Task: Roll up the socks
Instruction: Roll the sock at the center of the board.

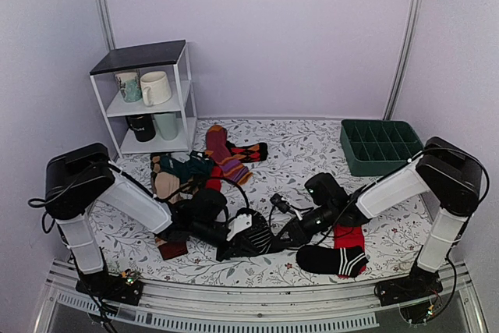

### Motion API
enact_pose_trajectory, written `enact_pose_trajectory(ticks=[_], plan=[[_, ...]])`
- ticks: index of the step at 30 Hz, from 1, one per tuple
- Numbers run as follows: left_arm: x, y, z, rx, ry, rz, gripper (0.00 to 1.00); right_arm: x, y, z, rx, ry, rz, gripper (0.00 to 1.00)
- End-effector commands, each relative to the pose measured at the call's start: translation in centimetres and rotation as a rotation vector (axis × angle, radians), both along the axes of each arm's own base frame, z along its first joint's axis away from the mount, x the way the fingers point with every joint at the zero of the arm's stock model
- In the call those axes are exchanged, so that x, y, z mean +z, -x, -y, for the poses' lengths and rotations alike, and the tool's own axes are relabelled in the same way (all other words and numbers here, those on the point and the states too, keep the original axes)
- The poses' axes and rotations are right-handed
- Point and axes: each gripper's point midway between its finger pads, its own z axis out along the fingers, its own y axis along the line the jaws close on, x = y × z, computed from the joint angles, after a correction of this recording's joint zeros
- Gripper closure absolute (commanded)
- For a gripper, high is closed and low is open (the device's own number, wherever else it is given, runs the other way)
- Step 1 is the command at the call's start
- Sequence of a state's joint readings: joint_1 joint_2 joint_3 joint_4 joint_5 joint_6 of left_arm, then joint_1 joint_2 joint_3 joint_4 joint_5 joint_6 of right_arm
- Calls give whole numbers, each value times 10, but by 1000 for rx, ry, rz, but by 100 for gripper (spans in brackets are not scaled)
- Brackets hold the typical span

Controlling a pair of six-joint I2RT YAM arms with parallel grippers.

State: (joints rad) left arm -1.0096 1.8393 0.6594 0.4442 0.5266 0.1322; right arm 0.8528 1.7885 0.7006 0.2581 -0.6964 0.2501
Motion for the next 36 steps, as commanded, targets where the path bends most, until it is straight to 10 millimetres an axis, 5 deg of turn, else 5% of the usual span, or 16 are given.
enact_pose_trajectory(ticks=[1,5,9,22,36], plan=[[-39,21,-27,-22,-163,-168,100,38,0,-9,23,-69,344,68],[-41,21,-29,-27,-170,-180,100,57,20,-9,88,-106,600,56],[-42,21,-30,-26,-169,-189,100,51,24,-9,125,-61,725,55],[-42,20,-30,-27,-163,-195,100,17,27,-28,192,36,776,54],[-42,20,-31,-27,-157,-196,100,-12,26,-26,193,108,730,60]])
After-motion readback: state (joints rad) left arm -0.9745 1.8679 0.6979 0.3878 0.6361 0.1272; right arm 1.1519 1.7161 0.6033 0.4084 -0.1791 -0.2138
